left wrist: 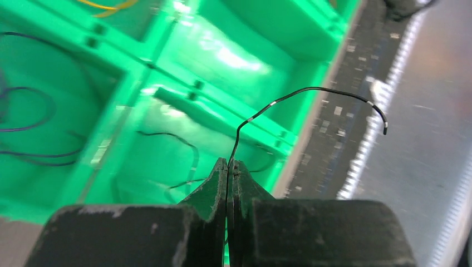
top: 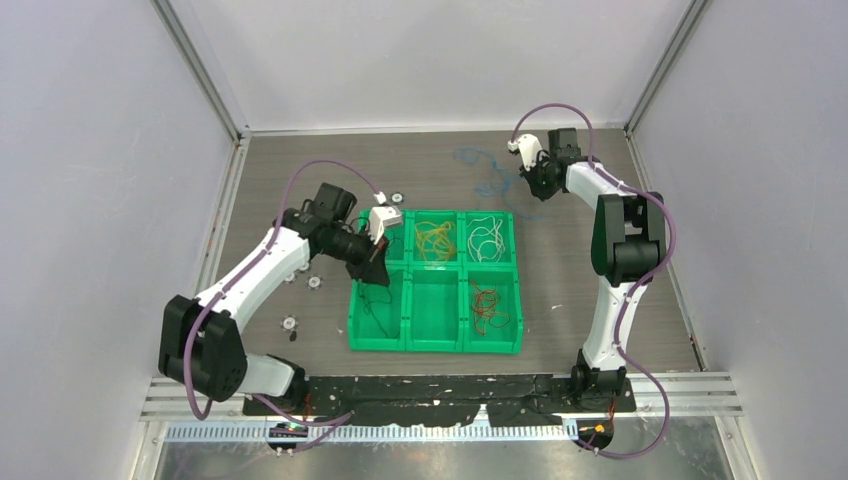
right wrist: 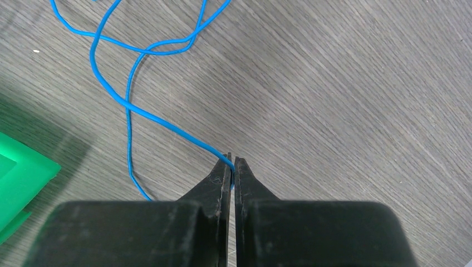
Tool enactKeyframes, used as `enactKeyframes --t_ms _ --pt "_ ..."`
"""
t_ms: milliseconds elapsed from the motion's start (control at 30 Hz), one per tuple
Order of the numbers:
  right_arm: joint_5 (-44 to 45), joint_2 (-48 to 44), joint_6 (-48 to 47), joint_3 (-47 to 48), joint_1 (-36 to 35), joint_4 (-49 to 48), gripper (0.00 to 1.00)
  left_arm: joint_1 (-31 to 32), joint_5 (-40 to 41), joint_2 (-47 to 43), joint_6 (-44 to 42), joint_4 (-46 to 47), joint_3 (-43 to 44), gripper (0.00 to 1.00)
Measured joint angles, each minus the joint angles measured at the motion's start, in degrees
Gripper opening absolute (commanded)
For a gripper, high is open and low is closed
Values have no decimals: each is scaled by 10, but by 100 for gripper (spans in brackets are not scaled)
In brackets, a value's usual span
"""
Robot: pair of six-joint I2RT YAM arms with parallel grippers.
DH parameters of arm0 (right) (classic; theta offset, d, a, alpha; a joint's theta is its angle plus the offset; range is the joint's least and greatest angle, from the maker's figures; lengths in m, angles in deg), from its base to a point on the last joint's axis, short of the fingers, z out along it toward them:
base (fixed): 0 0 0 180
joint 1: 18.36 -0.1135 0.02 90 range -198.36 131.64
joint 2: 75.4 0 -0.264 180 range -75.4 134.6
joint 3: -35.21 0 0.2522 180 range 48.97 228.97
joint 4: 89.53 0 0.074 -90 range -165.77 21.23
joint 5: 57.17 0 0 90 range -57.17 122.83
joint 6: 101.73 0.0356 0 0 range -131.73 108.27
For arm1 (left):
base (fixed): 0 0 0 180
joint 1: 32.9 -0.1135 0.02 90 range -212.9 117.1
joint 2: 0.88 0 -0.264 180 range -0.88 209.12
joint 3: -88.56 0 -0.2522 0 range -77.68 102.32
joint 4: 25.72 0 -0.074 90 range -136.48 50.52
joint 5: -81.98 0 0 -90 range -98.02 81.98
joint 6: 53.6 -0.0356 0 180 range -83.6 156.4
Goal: Untangle the cables
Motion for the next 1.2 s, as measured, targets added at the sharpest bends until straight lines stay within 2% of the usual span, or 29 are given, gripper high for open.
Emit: enactKeyframes --t_ms 133,233,367,700,900,933,1000,1033,1200 --pt "0 0 0 0 1 0 5 -3 80 -3 -12 73 -16 0" --pt "0 0 2 0 2 0 5 -3 144 -20 -30 134 -65 0" --pt "0 0 4 0 5 0 6 3 204 -30 -65 164 -100 0" --pt "0 0 5 0 9 0 5 113 358 -43 -152 227 -169 0" --pt "0 0 5 0 10 0 5 146 449 -10 -183 260 -174 0" --pt "0 0 5 0 11 0 5 150 457 -8 -185 263 -176 8" --pt "-1 0 5 0 11 0 5 157 459 -9 -187 263 -178 34" --pt "-1 0 5 0 11 0 5 158 454 -12 -187 262 -178 43" --pt "-26 -10 10 4 12 13 5 161 405 -79 -190 229 -176 66"
